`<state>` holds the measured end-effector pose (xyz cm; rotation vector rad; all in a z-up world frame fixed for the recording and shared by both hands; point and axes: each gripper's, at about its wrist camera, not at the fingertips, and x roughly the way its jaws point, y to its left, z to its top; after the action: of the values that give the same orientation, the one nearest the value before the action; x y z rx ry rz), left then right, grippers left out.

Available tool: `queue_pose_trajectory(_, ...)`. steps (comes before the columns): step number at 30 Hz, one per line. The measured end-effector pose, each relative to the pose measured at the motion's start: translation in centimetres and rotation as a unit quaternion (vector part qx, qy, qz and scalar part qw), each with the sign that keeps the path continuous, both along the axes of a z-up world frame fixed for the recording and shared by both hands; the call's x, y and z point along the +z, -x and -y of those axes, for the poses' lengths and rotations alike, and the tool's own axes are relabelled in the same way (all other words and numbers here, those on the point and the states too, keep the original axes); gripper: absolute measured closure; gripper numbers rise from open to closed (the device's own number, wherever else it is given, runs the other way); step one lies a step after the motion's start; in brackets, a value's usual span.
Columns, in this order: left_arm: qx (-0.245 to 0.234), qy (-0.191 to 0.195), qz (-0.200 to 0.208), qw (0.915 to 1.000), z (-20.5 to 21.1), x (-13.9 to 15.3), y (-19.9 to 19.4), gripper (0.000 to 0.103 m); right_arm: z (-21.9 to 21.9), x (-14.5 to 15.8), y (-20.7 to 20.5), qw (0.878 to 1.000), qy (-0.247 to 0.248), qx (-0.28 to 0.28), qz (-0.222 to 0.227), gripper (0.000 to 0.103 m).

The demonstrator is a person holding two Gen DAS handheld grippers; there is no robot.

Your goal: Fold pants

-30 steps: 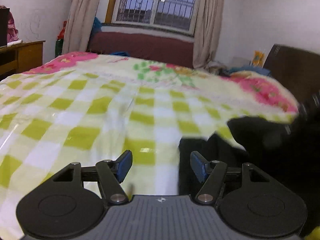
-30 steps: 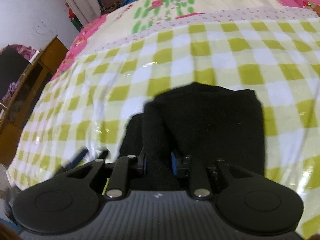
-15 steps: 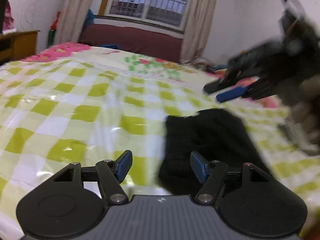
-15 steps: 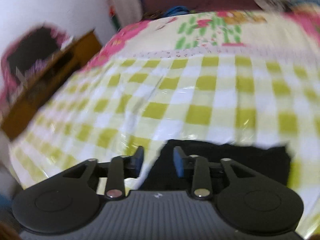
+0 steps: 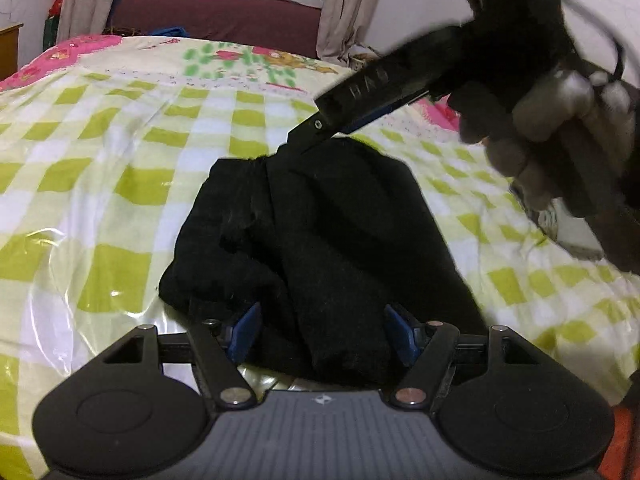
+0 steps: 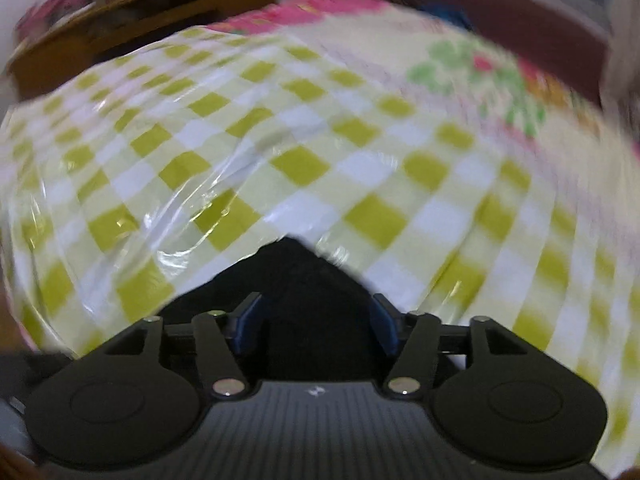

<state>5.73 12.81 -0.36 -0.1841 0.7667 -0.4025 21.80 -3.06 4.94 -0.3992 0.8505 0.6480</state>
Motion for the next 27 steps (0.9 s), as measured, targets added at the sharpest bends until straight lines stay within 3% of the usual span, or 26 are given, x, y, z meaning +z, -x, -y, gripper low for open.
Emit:
queue_pose_trajectory(2,-0.006,0.004,-0.006,1.0,0.4,0.2,-0.2,0.033,0.3,-0.3,-1.1,0.999,-0.006,0.04,-0.022,0.031)
queue_pose_trajectory(5,-0.017,-0.014,-0.013,0.9997,1.5,0.0,-0.4,0.033,0.6,-1.5,-3.3,0.993,-0.026,0.086,-0.082,0.03)
queue_pose_trajectory(8,-0.022,-0.026,-0.026,0.9991,2.4,-0.4,-1.1,0.033,1.0,-3.3,-5.1,0.986,-0.033,0.095,-0.131,0.034)
queue_pose_trajectory(9,-0.021,-0.032,-0.029,0.9988,2.7,-0.5,-1.3,0.033,1.2,-3.7,-5.5,0.984,-0.037,0.093,-0.145,0.043)
queue_pose_trajectory(10,-0.021,-0.036,-0.029,0.9987,2.8,-0.6,-1.4,0.034,1.4,-3.9,-5.6,0.982,-0.041,0.095,-0.16,0.073)
queue_pose_trajectory(11,-0.02,-0.038,-0.028,0.9987,2.9,-0.6,-1.4,0.037,1.6,-3.9,-5.4,0.98,-0.045,0.094,-0.169,0.084)
queue_pose_trajectory(14,-0.015,-0.037,-0.023,0.9989,2.6,-0.2,-1.4,0.055,2.6,-2.5,-4.1,0.983,-0.063,0.082,-0.149,0.091)
queue_pose_trajectory(17,-0.009,-0.015,-0.025,0.9995,1.4,0.6,-1.5,0.064,3.9,-0.3,-3.7,0.983,-0.107,0.062,-0.137,0.095)
queue_pose_trajectory(22,-0.009,-0.005,-0.002,0.9999,0.0,2.7,-1.2,0.069,4.5,3.3,-4.2,0.978,-0.175,0.039,-0.106,0.099)
queue_pose_trajectory(24,-0.006,-0.012,0.013,0.9998,-0.4,3.4,-1.1,0.07,3.8,3.5,-4.5,0.98,-0.168,0.046,-0.098,0.099)
queue_pose_trajectory(27,-0.005,-0.02,0.006,0.9998,-0.5,2.8,-1.6,0.069,3.3,2.1,-5.2,0.98,-0.148,0.053,-0.123,0.093)
